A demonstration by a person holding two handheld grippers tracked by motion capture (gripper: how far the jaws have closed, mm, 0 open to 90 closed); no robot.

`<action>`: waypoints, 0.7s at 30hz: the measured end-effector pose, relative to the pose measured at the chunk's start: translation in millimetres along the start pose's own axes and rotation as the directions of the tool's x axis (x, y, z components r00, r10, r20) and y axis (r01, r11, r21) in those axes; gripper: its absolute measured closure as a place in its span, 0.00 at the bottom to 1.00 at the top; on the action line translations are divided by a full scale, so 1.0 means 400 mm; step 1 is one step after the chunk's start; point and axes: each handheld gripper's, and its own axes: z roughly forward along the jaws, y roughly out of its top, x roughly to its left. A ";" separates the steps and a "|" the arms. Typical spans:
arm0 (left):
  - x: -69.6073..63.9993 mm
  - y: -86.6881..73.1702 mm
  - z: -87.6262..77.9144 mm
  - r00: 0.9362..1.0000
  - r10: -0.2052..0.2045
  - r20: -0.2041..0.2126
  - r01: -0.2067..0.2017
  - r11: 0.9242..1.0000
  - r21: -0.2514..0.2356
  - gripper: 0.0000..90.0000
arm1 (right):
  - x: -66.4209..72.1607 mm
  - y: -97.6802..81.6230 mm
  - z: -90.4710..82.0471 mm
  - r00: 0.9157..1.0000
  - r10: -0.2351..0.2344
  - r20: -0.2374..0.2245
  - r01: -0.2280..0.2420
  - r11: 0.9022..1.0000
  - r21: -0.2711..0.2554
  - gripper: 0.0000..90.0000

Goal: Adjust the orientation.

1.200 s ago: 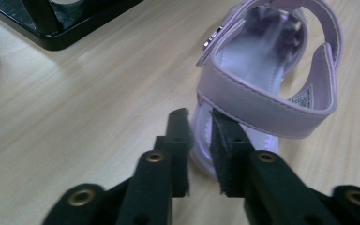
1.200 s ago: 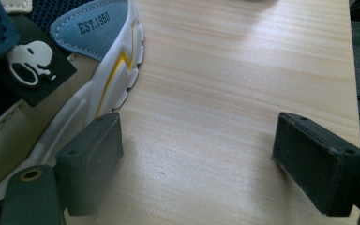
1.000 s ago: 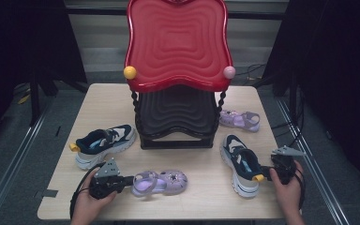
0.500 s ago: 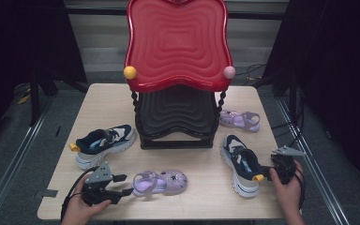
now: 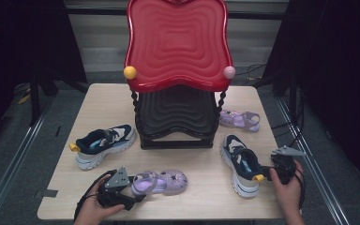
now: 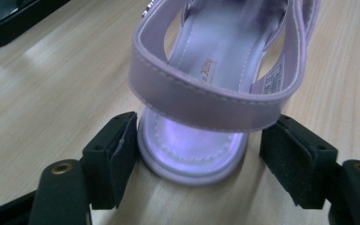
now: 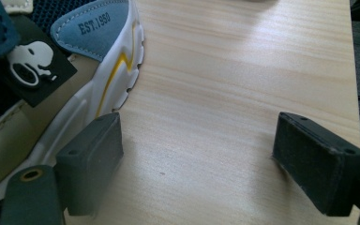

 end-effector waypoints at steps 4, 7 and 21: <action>0.004 0.005 0.010 1.000 0.000 -0.008 0.000 1.000 -0.013 0.29 | 0.000 0.000 0.000 1.000 -0.001 0.000 0.001 1.000 0.000 0.18; 0.006 0.009 0.016 1.000 0.001 -0.003 -0.001 1.000 -0.012 0.28 | 0.000 0.000 0.000 1.000 -0.002 0.000 0.002 1.000 0.000 0.17; 0.010 0.037 0.049 1.000 0.026 -0.001 -0.026 1.000 0.012 0.18 | 0.000 0.000 0.000 1.000 0.001 0.000 -0.001 1.000 0.001 0.18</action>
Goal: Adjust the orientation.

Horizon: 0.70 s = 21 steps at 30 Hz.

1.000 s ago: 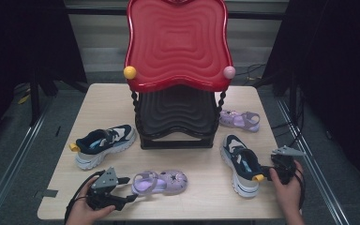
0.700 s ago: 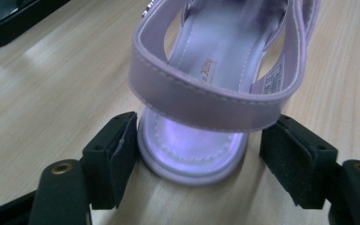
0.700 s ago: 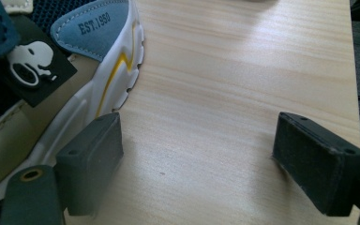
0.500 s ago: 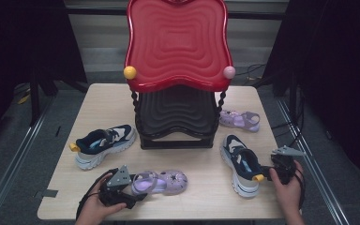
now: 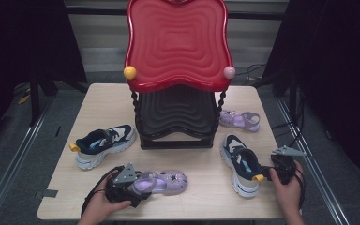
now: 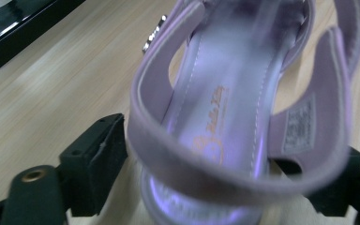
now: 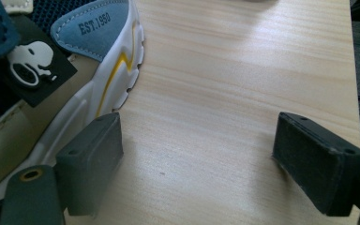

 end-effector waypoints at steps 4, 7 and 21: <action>0.003 0.010 0.013 1.000 0.006 0.012 -0.006 1.000 0.000 0.16 | 0.000 0.000 0.000 1.000 -0.002 0.000 0.002 1.000 -0.001 0.17; 0.004 0.012 0.014 1.000 0.015 0.014 -0.015 1.000 0.005 0.16 | 0.000 0.000 0.000 1.000 0.000 0.000 0.000 1.000 0.000 0.18; 0.000 0.023 0.023 0.997 0.055 0.057 -0.054 0.998 -0.015 0.30 | 0.000 0.000 0.000 1.000 -0.002 0.000 0.002 1.000 0.000 0.18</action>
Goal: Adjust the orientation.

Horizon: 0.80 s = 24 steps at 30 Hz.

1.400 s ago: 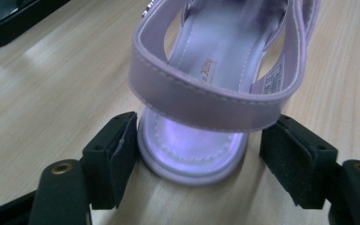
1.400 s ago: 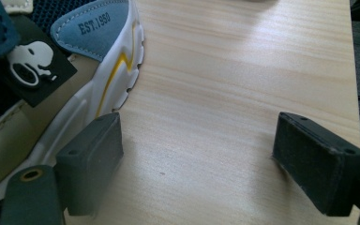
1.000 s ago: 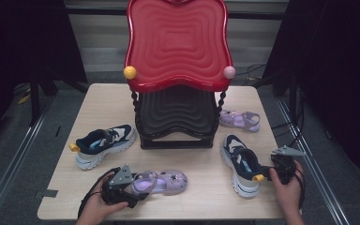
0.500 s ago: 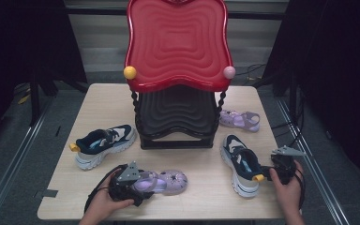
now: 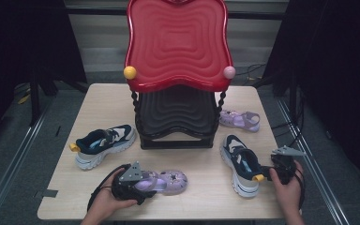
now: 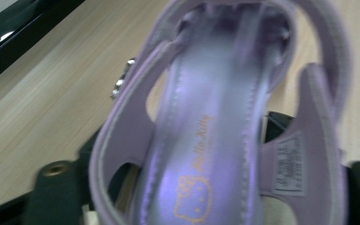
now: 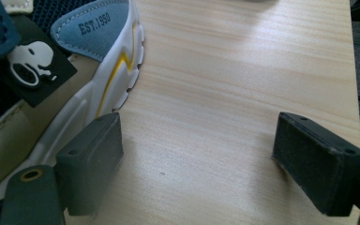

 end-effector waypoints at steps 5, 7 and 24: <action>-0.003 -0.003 -0.003 1.000 -0.005 0.007 0.005 1.000 -0.010 0.36 | 0.000 0.000 0.000 1.000 0.001 0.000 -0.001 1.000 0.000 0.18; -0.005 -0.003 -0.003 1.000 -0.005 0.006 0.006 1.000 -0.016 0.36 | 0.000 0.000 0.000 1.000 0.000 0.000 0.000 1.000 -0.001 0.18; -0.032 0.016 -0.010 0.999 -0.028 -0.043 0.029 0.999 0.034 0.40 | 0.000 0.000 0.000 1.000 0.001 -0.001 -0.001 1.000 0.002 0.18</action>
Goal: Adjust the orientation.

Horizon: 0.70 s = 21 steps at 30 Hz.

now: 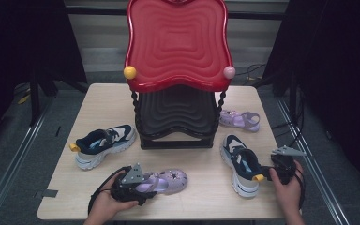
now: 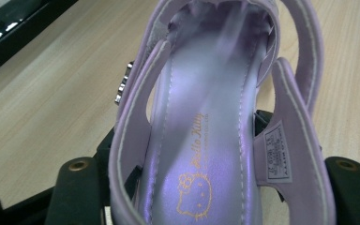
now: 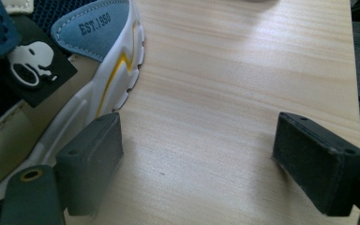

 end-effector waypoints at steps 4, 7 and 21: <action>0.000 0.002 -0.005 1.000 -0.021 -0.016 0.021 1.000 -0.003 0.40 | 0.000 0.000 0.000 1.000 0.000 0.000 0.000 1.000 0.000 0.18; 0.006 -0.001 -0.013 0.999 -0.034 -0.025 0.033 0.999 -0.005 0.40 | -0.001 0.000 0.000 1.000 -0.001 0.000 0.001 1.000 0.000 0.17; 0.032 0.031 -0.068 0.984 -0.131 -0.117 0.123 0.990 -0.070 0.40 | -0.001 0.000 0.001 1.000 -0.002 0.000 0.002 1.000 0.000 0.17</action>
